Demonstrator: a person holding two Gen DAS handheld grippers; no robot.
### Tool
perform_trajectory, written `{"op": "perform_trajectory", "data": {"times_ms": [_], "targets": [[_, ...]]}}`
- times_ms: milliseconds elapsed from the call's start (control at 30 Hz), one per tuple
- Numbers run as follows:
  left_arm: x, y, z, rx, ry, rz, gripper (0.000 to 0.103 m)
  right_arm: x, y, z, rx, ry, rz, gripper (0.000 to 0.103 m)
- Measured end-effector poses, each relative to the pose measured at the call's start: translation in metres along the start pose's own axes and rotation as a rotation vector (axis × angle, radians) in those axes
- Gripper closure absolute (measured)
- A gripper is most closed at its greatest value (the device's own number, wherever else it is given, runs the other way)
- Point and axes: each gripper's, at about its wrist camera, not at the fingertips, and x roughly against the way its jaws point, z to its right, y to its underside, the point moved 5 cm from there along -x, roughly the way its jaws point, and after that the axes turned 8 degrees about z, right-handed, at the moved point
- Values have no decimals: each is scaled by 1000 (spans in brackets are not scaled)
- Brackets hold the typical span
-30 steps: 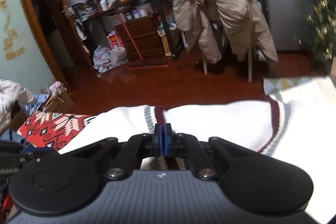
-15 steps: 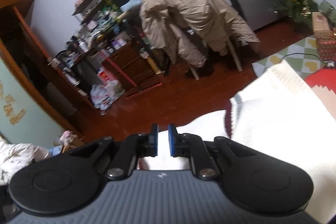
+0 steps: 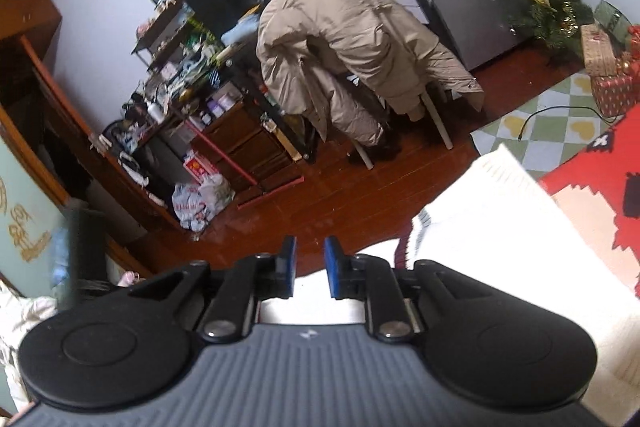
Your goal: Fold clothes
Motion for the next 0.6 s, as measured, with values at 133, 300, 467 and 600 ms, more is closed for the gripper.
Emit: {"op": "perform_trajectory", "data": {"times_ms": [133,300,467,600], "targets": [[34,5,-13,215,99,45,96,3,-8,10,-30,30,26,79],[82,48,5,277,117,189,88,8,-14,14,-40,104,19,76],[80,64,10,332,292,268,89,17,-22,7,-25,138,21,76],[81,61,-6,392,349,294,84,8,-11,4,14,180,-18,76]]}}
